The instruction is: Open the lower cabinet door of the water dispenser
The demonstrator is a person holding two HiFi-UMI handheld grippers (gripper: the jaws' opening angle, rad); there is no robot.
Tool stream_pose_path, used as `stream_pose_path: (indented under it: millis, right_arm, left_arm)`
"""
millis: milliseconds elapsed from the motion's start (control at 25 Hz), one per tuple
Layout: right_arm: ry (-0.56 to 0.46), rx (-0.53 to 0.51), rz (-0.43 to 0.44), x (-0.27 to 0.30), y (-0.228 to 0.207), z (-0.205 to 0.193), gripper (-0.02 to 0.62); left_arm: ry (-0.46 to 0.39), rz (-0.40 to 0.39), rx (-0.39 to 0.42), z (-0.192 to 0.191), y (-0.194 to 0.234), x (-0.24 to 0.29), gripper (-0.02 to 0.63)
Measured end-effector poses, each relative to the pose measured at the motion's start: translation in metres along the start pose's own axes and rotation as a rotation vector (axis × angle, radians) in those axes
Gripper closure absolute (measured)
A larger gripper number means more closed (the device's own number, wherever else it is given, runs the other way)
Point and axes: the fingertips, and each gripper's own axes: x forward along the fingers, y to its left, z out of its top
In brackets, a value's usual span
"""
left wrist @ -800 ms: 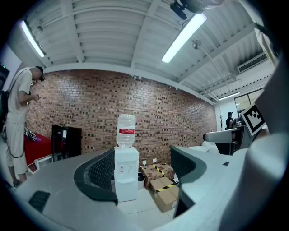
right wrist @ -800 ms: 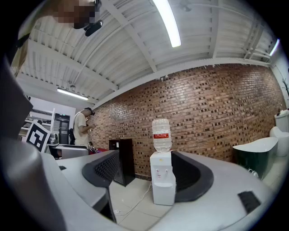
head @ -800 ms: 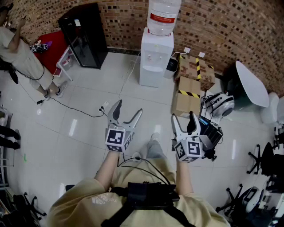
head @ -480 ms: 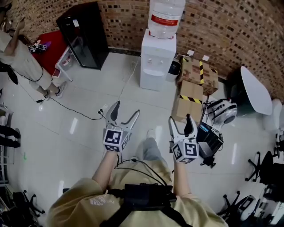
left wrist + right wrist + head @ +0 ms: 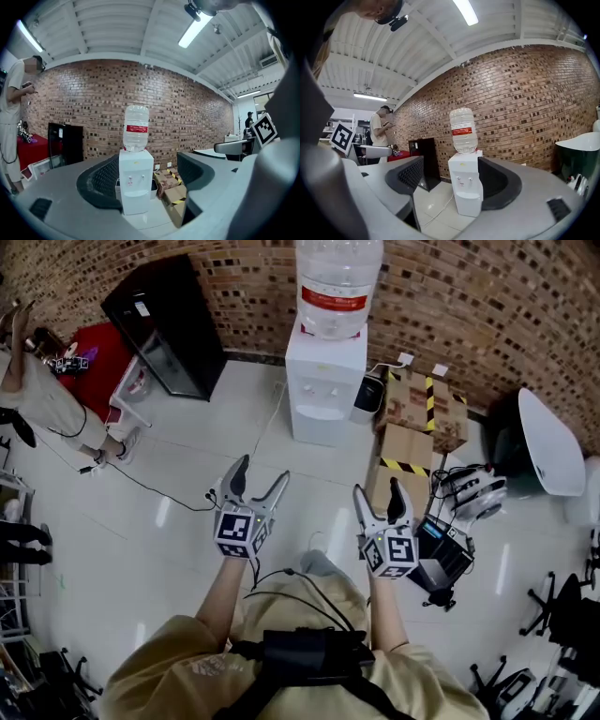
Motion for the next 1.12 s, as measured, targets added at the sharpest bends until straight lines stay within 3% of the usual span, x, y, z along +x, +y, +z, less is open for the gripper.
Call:
stream_pose_path:
  millis: [120, 280, 520, 720, 920, 1120]
  right_arm:
    - [0.029, -0.023, 0.028, 0.027, -0.017, -0.006, 0.209]
    - [0.104, -0.038, 0.004, 0.074, -0.045, -0.035, 0.209]
    - [0.171, -0.045, -0.026, 0.158, -0.076, -0.104, 0.209]
    - [0.229, -0.034, -0.010, 0.226, -0.102, -0.206, 0.209]
    - [0.281, 0.009, -0.028, 0.291, -0.145, -0.332, 0.209]
    - [0.298, 0.029, -0.049, 0.345, -0.191, -0.440, 0.209]
  left_arm:
    - [0.009, 0.000, 0.009, 0.002, 0.004, 0.026, 0.225]
    - [0.046, 0.019, 0.066, -0.016, 0.019, 0.070, 0.225]
    - [0.103, -0.045, 0.005, -0.077, 0.036, 0.135, 0.229]
    - [0.117, -0.091, -0.066, -0.166, 0.048, 0.187, 0.235]
    - [0.139, -0.119, -0.052, -0.268, 0.064, 0.244, 0.235]
    - [0.133, -0.163, -0.024, -0.343, 0.079, 0.286, 0.235]
